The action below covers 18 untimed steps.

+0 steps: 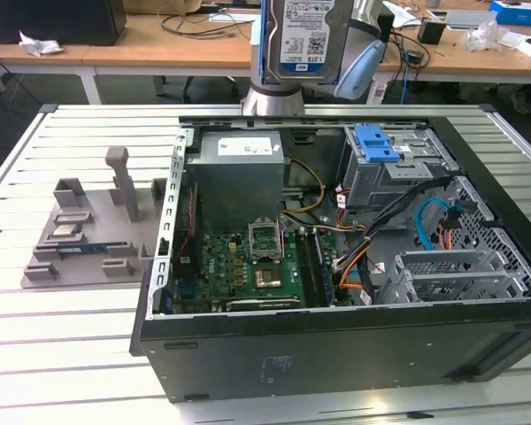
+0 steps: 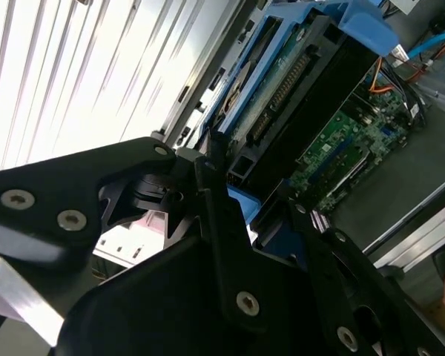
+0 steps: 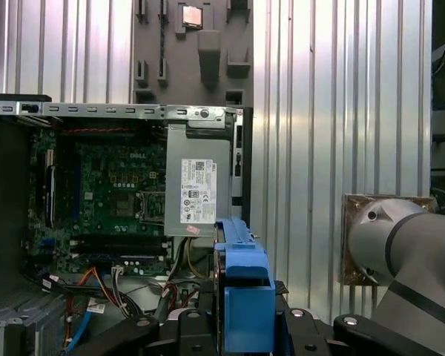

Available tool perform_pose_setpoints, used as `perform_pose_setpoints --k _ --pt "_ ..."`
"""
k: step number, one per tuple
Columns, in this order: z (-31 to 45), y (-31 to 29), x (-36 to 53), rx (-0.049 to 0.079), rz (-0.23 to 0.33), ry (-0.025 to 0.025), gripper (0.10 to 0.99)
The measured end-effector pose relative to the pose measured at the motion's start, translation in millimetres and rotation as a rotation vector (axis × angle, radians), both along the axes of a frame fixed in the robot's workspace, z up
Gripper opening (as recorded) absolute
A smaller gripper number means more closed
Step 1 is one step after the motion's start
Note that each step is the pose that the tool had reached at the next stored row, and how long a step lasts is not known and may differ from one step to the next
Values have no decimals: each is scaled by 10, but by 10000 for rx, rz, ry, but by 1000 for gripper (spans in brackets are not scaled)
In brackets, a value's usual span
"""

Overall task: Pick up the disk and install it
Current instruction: 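Pick up the disk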

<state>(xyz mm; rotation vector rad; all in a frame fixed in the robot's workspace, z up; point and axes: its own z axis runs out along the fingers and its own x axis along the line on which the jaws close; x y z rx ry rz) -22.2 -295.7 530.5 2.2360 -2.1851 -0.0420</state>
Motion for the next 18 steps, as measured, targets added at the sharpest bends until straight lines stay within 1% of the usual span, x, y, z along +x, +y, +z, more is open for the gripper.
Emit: perform_pose_setpoints --k 6,8,9,11,13,14,15,16,18 --pt "-5 -83 0 0 0 0 369" --pt "-6 -100 0 0 0 0 369" --pt "-8 -120 0 0 0 0 369" --pt "-9 -135 0 0 -1 0 369" --pt "-17 -379 0 0 -1 0 369" --pt "-21 -490 0 0 0 0 369" --pt "-24 -621 0 0 0 0 369" --pt "-25 -669 0 1 0 0 369" --pt "-26 -717 0 0 0 0 369"
